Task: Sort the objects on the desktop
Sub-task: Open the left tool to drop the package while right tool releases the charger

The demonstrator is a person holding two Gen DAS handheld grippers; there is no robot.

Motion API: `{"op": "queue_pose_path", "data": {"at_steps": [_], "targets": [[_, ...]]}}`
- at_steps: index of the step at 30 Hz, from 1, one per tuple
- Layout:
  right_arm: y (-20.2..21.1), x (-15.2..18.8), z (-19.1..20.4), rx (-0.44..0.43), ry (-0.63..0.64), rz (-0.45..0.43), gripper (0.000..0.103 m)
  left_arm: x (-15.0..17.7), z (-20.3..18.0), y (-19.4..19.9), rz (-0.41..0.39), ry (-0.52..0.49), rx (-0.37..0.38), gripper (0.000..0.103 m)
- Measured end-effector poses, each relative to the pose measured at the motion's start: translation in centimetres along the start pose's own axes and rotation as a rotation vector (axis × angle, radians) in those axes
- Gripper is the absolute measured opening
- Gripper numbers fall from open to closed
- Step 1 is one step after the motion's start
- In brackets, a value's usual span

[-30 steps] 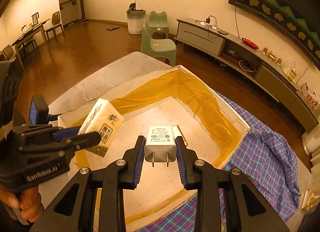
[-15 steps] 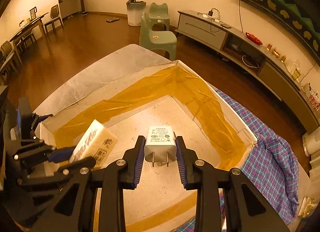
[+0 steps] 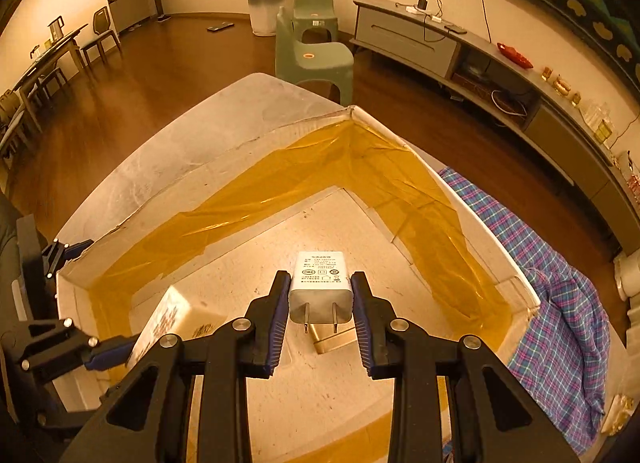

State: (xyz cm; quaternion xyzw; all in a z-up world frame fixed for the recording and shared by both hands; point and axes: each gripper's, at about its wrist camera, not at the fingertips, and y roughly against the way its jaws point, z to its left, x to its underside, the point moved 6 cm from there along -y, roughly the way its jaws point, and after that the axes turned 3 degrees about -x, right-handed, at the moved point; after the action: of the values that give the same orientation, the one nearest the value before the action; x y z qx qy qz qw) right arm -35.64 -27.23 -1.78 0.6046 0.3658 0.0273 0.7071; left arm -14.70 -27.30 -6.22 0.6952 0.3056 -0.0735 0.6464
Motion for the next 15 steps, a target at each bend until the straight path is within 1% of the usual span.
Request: {"op": "queue_pose_path", "data": {"at_steps": [6, 11, 15], "targets": [[-1.7, -0.8, -0.3, 0.011, -0.004, 0.039, 0.032, -0.2, -0.1, -0.4, 0.010, -0.002, -0.001, 0.022], [-2.7, -1.2, -0.4, 0.023, 0.001, 0.056, 0.032, -0.5, -0.9, -0.4, 0.014, 0.007, 0.047, 0.022], [-3.2, -1.3, -0.6, 0.033, 0.006, 0.064, 0.032, -0.2, -2.2, -0.8, 0.045, -0.015, 0.093, 0.023]]}}
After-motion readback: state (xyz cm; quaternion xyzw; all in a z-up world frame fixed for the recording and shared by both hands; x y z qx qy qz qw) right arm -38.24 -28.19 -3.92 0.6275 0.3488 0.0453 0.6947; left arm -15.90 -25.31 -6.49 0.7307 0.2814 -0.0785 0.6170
